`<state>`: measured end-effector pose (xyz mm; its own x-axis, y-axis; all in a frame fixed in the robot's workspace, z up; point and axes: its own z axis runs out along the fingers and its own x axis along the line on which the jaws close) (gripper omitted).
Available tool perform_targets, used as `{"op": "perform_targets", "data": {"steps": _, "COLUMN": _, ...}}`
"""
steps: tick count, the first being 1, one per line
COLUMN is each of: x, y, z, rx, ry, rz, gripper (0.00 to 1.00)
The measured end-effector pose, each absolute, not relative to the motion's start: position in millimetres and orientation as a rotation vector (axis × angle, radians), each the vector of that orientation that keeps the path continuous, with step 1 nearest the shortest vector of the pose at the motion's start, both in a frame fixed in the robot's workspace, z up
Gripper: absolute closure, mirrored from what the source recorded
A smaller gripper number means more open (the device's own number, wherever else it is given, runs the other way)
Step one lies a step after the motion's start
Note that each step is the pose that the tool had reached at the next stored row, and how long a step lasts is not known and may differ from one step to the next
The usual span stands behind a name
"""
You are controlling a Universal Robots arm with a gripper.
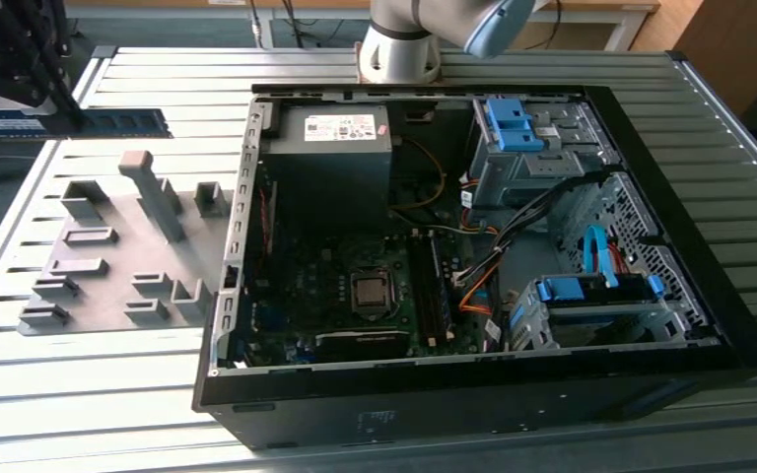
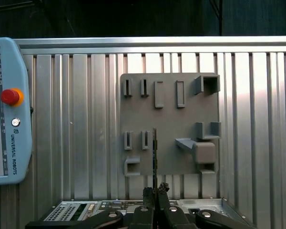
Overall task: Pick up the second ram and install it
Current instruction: 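Pick up the second ram and move it above second insertion slot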
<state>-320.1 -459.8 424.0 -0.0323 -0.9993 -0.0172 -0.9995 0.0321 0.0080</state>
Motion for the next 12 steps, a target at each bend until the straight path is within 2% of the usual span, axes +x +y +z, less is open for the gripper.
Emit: {"op": "perform_targets", "data": {"steps": 12, "x": -308.4, "y": -459.8, "z": 424.1, "rx": -2.181, "ry": 2.252, "rz": 0.028, "gripper": 0.86}}
